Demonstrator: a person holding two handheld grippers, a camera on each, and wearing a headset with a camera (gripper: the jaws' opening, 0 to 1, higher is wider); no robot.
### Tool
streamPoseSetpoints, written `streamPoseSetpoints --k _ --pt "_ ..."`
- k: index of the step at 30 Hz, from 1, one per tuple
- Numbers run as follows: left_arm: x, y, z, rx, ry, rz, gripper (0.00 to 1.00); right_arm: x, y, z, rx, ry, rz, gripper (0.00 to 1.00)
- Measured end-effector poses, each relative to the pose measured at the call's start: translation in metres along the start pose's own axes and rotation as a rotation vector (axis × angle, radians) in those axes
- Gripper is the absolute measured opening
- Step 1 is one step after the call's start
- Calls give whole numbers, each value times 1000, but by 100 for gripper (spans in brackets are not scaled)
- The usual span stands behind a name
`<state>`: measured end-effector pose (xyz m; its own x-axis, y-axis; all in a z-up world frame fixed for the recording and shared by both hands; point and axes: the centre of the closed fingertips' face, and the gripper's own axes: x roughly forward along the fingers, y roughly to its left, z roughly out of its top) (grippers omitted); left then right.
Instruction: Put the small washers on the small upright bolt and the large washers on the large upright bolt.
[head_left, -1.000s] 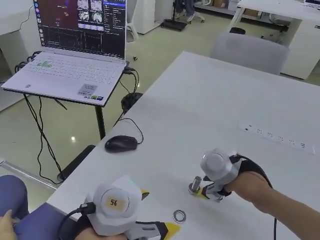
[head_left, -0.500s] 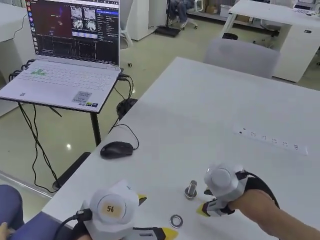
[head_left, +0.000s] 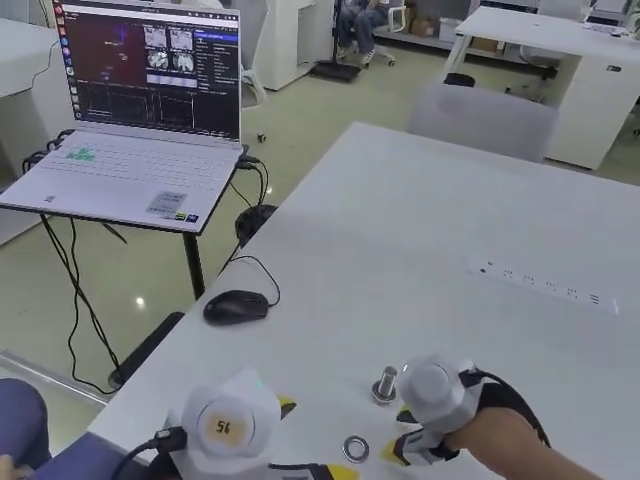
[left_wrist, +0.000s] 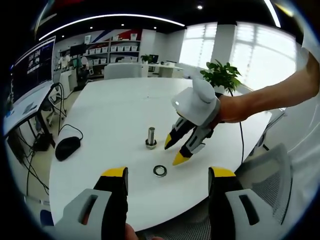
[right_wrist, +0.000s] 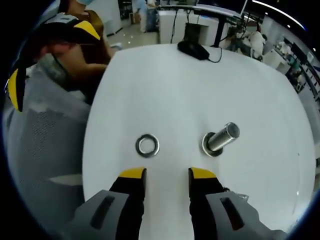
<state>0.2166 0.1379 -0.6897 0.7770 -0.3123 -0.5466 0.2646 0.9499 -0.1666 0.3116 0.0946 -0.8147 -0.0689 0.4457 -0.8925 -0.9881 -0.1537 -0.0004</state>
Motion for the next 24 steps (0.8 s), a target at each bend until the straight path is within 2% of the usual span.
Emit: streamPoseSetpoints --k 8,15,19,21,22,24 --pt "-4 1 -6 -12 5 10 64 11 19 9 -59 -16 56 35" --pt "-4 1 -6 -15 5 14 64 23 22 18 -62 -16 57 34" --pt "-4 0 -7 -19 8 16 64 24 26 26 -38 -46 54 32" --pt "-4 -1 -7 -18 10 16 64 24 21 24 -81 -34 11 30" --pt "-4 -1 -7 -16 12 16 64 24 25 25 -72 -34 29 30" --pt "-4 -2 -7 -17 11 14 64 25 25 25 -82 -32 32 29"
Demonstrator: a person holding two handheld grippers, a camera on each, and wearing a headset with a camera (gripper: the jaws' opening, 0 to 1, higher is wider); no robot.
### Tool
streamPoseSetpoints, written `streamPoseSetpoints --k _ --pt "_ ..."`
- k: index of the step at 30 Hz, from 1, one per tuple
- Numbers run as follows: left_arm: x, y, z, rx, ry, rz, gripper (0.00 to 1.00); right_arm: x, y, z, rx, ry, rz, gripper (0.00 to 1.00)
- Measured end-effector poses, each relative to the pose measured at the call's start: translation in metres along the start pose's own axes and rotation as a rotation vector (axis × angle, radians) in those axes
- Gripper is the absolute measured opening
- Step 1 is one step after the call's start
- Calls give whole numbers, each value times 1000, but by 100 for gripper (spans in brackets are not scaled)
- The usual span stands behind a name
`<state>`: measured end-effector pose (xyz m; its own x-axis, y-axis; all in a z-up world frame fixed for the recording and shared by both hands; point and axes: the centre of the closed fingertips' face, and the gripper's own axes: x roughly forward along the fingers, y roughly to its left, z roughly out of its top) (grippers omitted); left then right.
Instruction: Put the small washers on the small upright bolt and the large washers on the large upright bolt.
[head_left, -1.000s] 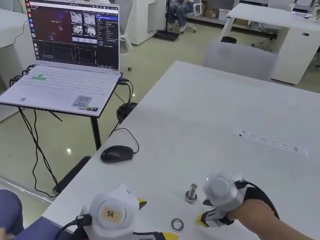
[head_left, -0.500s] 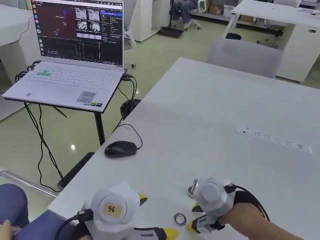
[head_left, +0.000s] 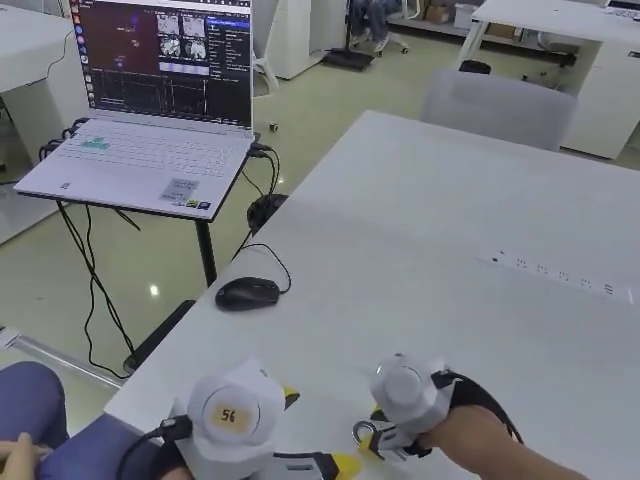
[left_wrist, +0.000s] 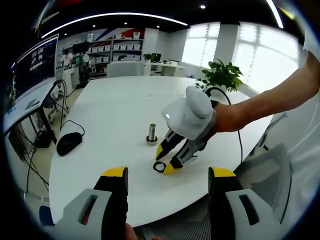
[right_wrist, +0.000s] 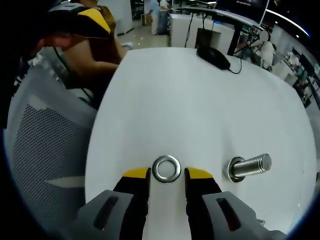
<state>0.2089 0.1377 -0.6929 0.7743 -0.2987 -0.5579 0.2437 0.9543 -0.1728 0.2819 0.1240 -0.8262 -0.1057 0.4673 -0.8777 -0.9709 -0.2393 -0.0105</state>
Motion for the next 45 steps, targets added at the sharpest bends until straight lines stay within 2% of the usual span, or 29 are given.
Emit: streamPoseSetpoints --k 6,15,21,25,45 --pt "3 -1 3 -3 -3 -1 64 0 5 0 -38 11 -4 25" --pt "4 -2 7 7 -1 -3 64 -4 1 -6 49 -16 -20 23" --pt "6 -3 6 11 4 -6 64 -12 -1 -10 74 -27 -33 23" --pt "7 -5 6 13 6 -10 64 -18 -6 -6 138 -67 -32 23" --pt "11 -8 12 30 6 -23 64 -65 -43 -6 206 -135 -152 23"
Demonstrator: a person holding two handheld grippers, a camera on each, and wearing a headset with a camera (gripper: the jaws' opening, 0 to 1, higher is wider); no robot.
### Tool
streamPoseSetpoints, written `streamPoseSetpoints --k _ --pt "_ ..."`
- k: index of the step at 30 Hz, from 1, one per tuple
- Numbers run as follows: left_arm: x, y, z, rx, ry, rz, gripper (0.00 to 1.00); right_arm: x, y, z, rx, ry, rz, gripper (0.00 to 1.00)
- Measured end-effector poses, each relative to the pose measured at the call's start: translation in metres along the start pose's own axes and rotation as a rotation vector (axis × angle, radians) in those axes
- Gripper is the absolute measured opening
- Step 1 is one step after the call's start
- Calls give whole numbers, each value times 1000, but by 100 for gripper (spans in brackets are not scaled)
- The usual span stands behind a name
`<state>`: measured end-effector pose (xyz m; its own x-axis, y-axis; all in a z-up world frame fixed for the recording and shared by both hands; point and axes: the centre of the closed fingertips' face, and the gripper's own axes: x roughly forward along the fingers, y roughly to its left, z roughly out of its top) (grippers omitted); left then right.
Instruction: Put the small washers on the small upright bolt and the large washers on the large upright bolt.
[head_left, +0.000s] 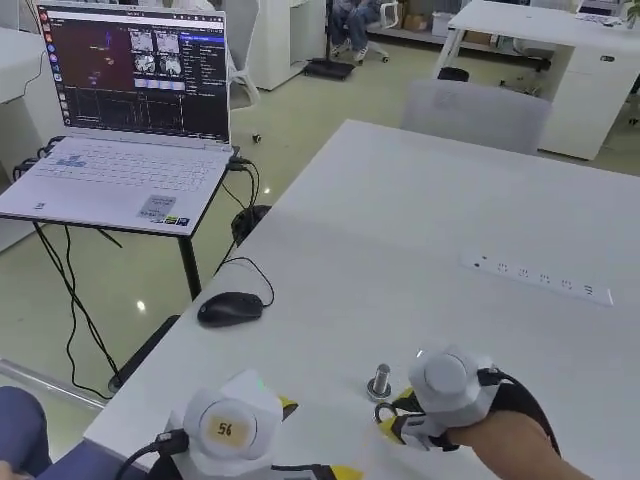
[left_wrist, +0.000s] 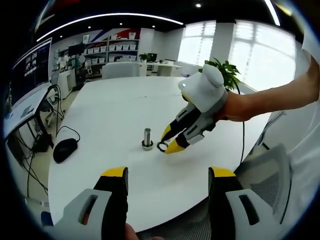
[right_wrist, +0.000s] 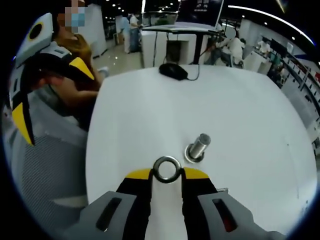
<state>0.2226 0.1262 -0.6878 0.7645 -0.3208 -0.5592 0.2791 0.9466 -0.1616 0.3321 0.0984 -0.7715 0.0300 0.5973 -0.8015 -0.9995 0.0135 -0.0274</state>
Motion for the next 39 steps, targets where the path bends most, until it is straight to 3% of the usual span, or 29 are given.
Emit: streamPoseSetpoints --k 11,20,39 --pt "1 -1 0 -1 -2 -4 64 -16 -25 18 -7 -31 -50 23" --pt "-1 0 -2 -9 -5 5 64 -15 -41 33 -38 -30 -58 23" --pt "-4 4 -4 -21 -9 16 64 3 -46 39 -141 79 14 23"
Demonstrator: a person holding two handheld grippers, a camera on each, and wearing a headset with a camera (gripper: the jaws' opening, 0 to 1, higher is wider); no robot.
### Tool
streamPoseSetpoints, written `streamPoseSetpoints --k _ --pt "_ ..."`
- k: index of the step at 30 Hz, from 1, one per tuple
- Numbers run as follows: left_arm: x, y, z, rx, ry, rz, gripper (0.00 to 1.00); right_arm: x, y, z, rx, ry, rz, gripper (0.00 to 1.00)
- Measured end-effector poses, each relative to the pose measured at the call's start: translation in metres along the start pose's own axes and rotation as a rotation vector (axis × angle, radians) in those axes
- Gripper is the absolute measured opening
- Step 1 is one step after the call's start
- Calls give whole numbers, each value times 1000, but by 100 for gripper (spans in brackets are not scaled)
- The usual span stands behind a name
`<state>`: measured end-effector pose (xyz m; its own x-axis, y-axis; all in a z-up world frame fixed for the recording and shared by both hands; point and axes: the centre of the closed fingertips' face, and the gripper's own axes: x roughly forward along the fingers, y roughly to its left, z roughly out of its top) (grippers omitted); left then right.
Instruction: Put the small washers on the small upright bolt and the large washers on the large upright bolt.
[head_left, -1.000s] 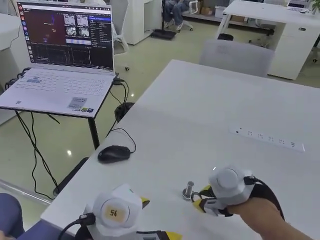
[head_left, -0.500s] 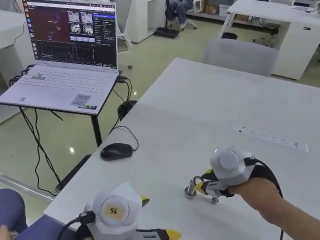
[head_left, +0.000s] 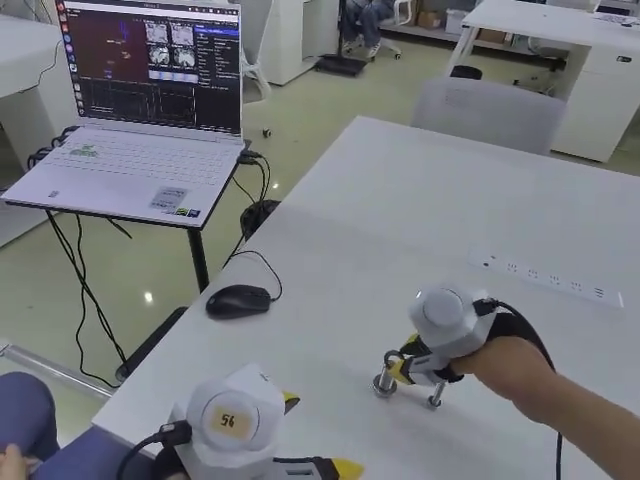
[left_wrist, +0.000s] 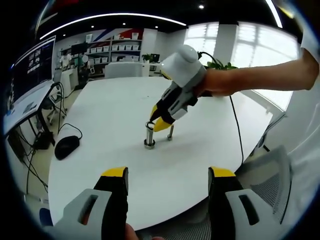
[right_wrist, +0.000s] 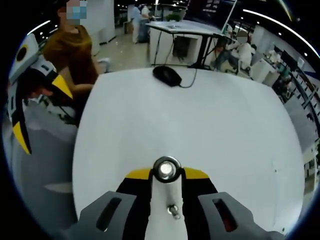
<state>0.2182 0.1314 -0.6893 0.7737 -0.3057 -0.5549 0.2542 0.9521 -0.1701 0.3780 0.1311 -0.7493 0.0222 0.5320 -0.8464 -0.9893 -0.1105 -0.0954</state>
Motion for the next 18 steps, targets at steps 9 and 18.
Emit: streamPoseSetpoints --k 9,18 --pt "-1 1 -2 -11 -4 4 64 6 3 0 -44 54 33 23" --pt "-3 4 -4 -16 -5 9 64 13 3 -4 -72 94 42 23"
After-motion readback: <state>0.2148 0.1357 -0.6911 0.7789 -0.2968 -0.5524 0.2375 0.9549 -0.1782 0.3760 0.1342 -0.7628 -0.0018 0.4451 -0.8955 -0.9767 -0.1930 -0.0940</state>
